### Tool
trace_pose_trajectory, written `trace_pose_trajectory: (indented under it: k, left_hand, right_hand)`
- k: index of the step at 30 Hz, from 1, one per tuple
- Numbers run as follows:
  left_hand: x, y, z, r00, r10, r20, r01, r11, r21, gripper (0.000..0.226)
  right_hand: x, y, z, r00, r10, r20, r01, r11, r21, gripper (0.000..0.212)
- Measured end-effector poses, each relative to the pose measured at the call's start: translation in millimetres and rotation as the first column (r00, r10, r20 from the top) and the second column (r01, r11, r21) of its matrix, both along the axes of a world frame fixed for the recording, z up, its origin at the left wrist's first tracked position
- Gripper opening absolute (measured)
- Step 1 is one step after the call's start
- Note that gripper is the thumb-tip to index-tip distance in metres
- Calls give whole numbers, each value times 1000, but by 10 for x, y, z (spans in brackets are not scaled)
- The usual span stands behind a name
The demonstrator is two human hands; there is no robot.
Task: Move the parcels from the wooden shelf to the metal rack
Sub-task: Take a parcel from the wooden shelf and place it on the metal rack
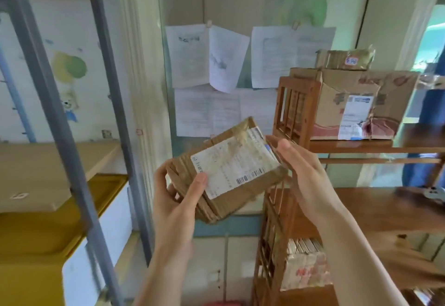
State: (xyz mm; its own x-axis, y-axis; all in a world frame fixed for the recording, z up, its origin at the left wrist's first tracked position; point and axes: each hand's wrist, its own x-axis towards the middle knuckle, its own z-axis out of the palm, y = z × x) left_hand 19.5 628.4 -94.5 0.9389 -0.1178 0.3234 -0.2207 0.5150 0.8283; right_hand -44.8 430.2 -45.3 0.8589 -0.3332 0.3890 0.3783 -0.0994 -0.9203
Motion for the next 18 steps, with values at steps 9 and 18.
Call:
trace_pose_trajectory:
  k: [9,18]
  left_hand:
    - [-380,151,-271,999,-4,-50,7,998,60,48]
    - [-343,531,-324,993,-117,-11,117,992,51,110]
  right_hand:
    - [12,518,-531,995,-44,87,8,929,369,38]
    - [2,666,-496,981,150,121,-164,980,114,49]
